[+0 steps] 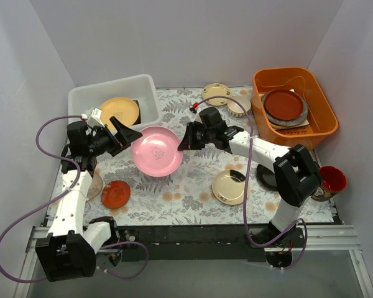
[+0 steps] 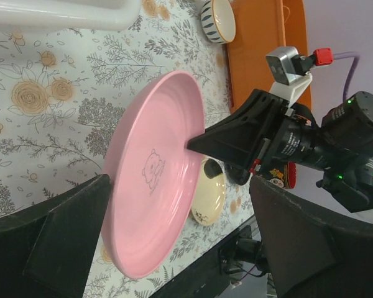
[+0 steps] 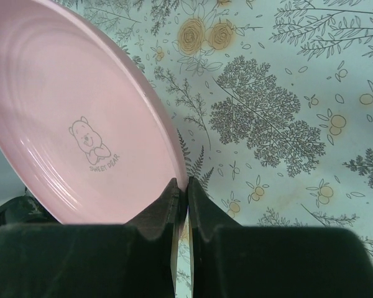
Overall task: Place the plates into the plastic bin on the countertop
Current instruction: Place the plate in the plastic bin.
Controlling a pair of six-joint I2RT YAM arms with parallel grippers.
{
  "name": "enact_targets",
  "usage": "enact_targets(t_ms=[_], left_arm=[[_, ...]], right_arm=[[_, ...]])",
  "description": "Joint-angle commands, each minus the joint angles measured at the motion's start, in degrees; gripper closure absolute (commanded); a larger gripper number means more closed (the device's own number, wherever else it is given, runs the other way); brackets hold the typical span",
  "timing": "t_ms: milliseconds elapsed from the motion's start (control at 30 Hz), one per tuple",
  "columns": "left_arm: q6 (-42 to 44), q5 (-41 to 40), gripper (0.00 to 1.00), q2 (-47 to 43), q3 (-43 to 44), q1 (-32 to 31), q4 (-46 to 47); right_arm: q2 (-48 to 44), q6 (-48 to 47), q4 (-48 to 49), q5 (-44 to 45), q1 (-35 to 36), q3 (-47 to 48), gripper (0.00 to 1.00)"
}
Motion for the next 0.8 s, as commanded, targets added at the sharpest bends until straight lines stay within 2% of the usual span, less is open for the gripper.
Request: enact_targets(t_ms=[0, 433, 633, 700, 767], left_arm=[[1.7, -4.9, 0.07, -2.8, -1.4, -2.6, -1.9], [-0.2, -5.4, 0.18, -2.5, -5.6, -6.3, -0.1], [-1.3, -4.7, 0.35, -2.8, -7.4, -6.8, 2.7], [-1.4, -4.3, 0.47, -2.5, -7.4, -6.8, 3.0], [-1.2, -4.0, 0.55, -2.2, -7.4, -6.8, 3.1]], right_arm=[[-4.0, -1.4, 0.0, 0.1, -1.2, 1.6, 0.99], [-6.1, -1.3, 1.1, -1.1, -1.6, 2.4, 0.99], [-7.0, -1.1, 1.2, -1.5, -1.6, 2.7, 0.99], [-7.2, -1.1, 1.3, -1.6, -1.6, 2.7, 0.99], [-7.5, -1.0, 1.5, -1.6, -1.6, 2.6, 0.99]])
